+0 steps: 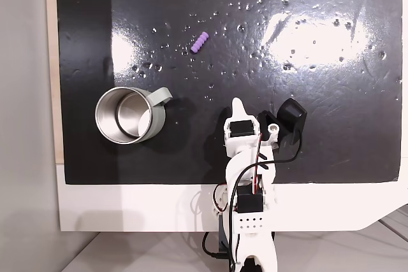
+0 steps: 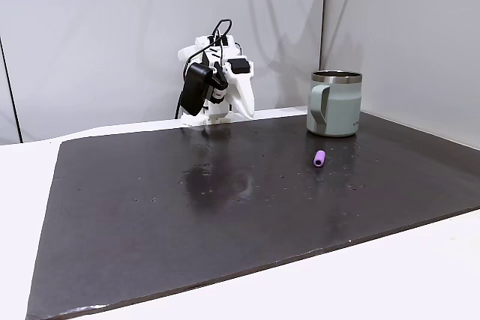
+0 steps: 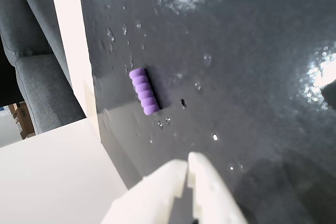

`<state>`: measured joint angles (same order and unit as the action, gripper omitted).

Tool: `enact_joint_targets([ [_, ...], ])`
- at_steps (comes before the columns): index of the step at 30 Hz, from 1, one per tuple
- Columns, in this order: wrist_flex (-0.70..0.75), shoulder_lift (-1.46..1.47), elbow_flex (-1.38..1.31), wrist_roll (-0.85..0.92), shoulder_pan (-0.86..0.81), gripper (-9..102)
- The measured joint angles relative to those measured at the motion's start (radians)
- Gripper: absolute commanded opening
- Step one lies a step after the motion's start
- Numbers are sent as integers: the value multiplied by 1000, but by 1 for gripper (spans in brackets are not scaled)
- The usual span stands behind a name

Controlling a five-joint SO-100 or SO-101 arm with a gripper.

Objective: Grasp a pengrip and put it in the cup.

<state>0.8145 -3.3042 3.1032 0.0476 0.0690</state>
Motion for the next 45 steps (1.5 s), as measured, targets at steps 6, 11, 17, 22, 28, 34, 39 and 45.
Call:
enact_joint_targets([
  [6, 0, 0, 0, 52, 34, 0],
  [11, 0, 0, 0, 58, 37, 0],
  [17, 0, 0, -3, 58, 44, 0],
  [22, 3, 64, -153, 120, 80, 0],
  [28, 5, 426, -509, 198, 84, 0],
  [34, 46, 778, -796, 238, 100, 3],
  [39, 60, 1005, -973, 239, 150, 10],
  [45, 98, 1218, -1098, 276, 198, 15],
])
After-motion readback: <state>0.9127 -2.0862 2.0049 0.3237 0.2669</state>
